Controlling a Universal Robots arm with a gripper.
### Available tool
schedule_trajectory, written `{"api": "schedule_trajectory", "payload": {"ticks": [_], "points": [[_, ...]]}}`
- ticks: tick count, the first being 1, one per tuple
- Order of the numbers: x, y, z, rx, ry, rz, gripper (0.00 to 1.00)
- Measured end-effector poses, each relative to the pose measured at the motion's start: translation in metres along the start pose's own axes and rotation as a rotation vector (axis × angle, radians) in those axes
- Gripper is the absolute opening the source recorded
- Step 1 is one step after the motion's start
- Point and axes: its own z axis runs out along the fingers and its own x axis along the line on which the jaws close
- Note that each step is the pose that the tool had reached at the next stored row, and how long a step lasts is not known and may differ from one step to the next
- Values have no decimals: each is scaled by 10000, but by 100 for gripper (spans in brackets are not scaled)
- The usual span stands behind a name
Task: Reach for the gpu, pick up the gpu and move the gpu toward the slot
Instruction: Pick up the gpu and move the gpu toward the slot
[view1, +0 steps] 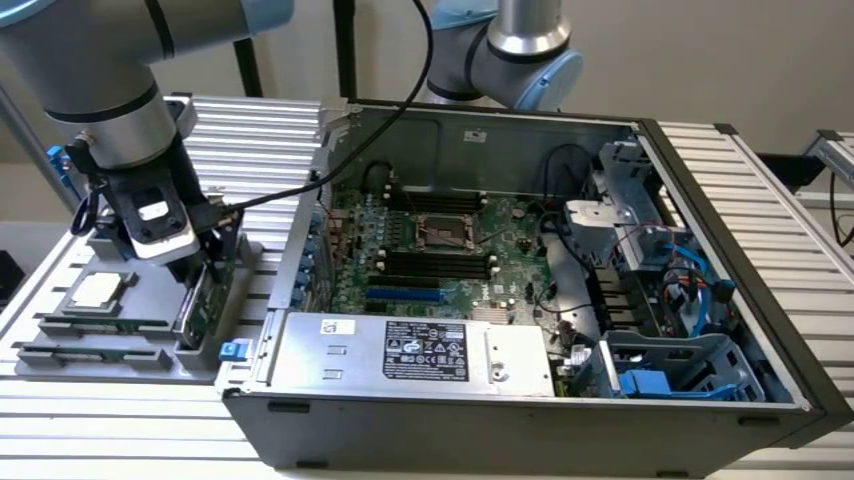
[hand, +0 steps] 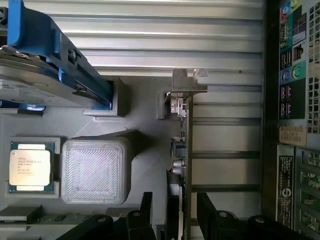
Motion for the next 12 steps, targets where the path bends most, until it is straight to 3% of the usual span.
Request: {"api": "schedule_trajectory", "payload": {"ticks": [6,8,9,12], "points": [[0,2,8,57,0,-3,48],[0,2,8,67,-1,-3,46],[0,2,9,69,-1,-3,39],[0,2,9,70,-1,-3,39]]}}
